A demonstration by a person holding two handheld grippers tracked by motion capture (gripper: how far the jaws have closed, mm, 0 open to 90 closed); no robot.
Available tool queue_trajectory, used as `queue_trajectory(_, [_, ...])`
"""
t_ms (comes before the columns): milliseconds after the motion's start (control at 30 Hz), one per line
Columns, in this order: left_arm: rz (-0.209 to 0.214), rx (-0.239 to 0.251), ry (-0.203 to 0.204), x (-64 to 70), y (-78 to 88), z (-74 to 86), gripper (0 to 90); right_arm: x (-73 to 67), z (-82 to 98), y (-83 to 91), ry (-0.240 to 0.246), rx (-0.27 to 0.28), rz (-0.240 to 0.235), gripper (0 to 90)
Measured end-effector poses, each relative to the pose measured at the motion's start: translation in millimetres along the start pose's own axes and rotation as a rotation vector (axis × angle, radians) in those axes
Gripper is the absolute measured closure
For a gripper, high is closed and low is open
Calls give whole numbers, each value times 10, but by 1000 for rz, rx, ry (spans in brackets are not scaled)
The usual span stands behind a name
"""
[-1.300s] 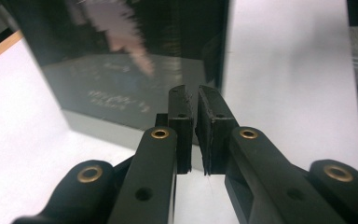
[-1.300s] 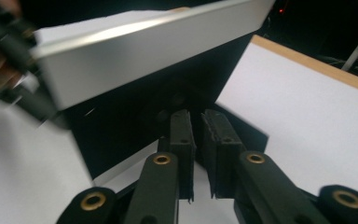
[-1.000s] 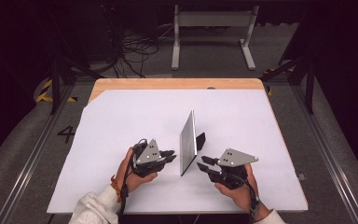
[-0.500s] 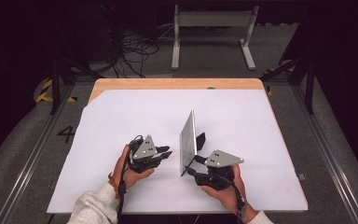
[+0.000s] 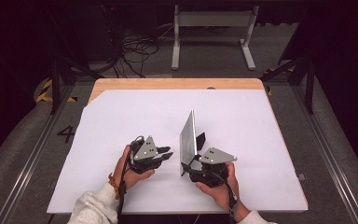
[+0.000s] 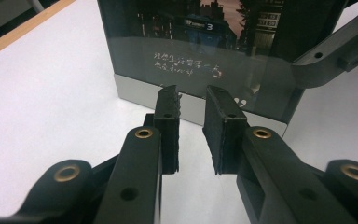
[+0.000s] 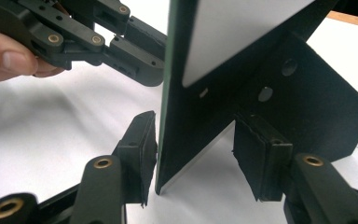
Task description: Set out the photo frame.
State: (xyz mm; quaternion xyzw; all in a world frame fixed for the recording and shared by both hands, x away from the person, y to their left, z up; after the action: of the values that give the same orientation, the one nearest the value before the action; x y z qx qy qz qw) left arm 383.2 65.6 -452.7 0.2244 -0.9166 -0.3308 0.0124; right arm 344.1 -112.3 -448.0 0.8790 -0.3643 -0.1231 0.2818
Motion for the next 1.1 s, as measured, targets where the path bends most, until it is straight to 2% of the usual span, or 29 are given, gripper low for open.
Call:
queue_trajectory(200, [0, -5, -4, -3, 2, 4, 738, -17, 1, -57, -13, -2, 18, 538])
queue_trajectory(433, [1, -8, 1, -11, 5, 14, 725, -14, 7, -48, -14, -5, 9, 563])
queue_trajectory(733, [15, -10, 7, -32, -2, 24, 709, 63, 36, -5, -18, -16, -48, 602])
queue_trajectory(867, [22, -19, 11, -54, -15, 39, 686, 120, 58, 38, 14, -15, -49, 632])
queue_trajectory(1100, [31, -27, 7, -62, -27, 45, 659, 170, 84, 80, 13, -18, -59, 658])
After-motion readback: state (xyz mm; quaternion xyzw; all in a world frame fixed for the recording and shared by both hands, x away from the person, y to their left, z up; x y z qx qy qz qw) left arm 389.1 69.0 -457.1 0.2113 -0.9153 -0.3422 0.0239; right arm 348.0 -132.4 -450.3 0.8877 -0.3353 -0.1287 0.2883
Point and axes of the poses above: each handheld gripper's, and its own axes: y roughly backward along the jaws, z roughly out of its underside, x roughly to its right, the point moved 5 cm from there along -y, roughly forward along the jaws, and after that the axes turned 6 degrees about -x, right-handed, at the moved point
